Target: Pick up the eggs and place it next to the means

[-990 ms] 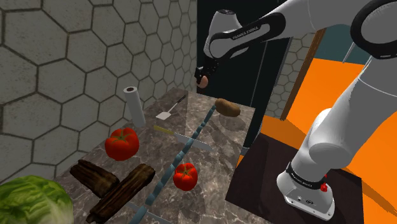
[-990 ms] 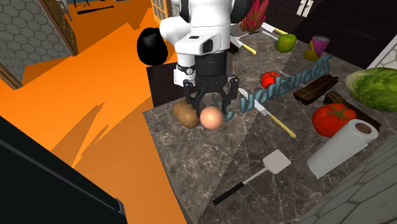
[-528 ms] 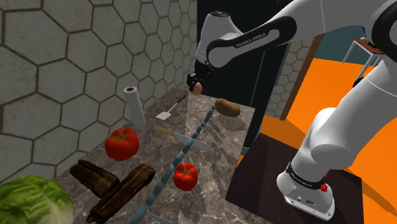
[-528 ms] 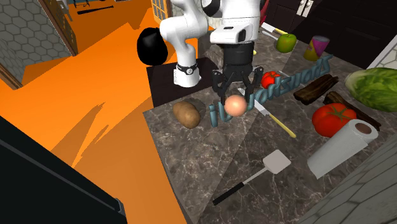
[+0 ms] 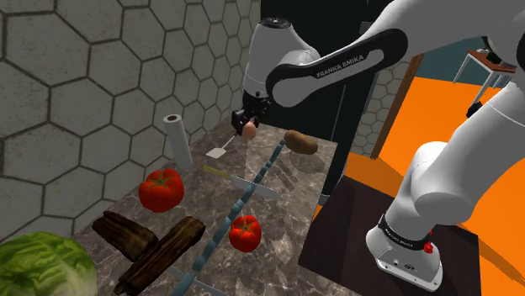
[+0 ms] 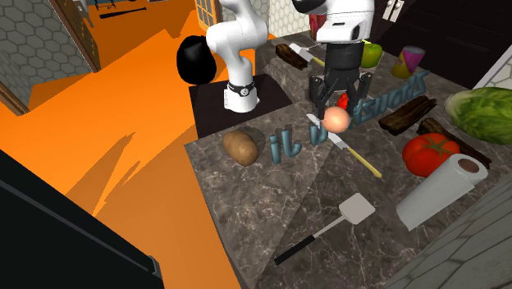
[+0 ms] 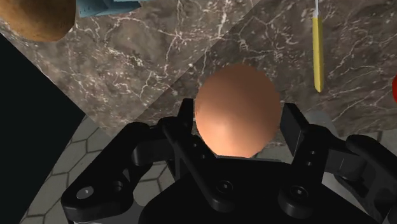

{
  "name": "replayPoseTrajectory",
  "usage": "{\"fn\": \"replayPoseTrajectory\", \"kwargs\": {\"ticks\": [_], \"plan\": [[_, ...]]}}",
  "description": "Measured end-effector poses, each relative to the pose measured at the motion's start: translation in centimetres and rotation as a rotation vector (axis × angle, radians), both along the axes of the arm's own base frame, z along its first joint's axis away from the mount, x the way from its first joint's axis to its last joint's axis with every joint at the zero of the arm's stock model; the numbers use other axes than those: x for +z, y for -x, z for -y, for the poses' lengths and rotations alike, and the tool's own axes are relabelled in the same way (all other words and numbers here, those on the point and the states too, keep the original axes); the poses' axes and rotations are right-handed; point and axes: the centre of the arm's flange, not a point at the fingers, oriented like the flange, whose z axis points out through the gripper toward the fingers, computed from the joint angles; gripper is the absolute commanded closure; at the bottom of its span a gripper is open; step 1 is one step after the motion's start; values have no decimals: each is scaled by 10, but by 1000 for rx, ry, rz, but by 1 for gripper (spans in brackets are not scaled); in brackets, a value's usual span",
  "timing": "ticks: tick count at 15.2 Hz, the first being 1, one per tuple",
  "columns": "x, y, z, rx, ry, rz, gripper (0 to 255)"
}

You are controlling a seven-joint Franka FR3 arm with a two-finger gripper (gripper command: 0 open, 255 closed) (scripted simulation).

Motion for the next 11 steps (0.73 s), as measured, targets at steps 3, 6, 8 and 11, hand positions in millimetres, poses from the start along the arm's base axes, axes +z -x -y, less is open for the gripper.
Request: {"fn": "replayPoseTrajectory", "kwargs": {"ticks": [3, 6, 8, 11], "plan": [[5, 9, -38, 0, 0, 0, 255], [5, 23, -77, 0, 1, 0, 255], [5, 30, -101, 0, 1, 0, 255], [4, 38, -140, -1, 1, 0, 255]]}}
